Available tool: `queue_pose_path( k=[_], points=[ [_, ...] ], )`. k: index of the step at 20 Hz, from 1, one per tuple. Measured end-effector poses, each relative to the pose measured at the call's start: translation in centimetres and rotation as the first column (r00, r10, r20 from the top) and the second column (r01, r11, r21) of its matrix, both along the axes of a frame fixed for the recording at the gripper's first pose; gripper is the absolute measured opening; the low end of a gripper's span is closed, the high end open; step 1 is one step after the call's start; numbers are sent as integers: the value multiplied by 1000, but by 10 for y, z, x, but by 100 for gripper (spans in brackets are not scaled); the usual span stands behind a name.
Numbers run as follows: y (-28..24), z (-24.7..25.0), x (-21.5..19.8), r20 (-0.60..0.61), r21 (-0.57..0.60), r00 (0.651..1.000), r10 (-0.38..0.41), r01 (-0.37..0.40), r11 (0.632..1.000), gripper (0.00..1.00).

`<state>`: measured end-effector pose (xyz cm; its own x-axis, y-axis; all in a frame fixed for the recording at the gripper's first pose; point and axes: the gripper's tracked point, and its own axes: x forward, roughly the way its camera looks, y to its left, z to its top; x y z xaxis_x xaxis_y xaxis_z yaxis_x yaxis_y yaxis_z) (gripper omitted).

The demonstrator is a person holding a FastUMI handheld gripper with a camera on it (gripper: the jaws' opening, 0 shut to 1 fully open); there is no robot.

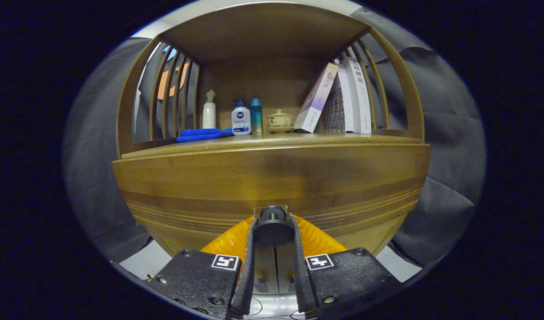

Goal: Pull open the drawer, take out the items inside it, and place them on the countertop above the cabinet.

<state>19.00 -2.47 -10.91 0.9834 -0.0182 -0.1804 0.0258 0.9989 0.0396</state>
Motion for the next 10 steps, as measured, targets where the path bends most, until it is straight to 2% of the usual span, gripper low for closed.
queue_pose_path(
  k=[10],
  points=[
    [-4,-7,-76,9,-20,1000,10,-9,1000,41]
  ],
)
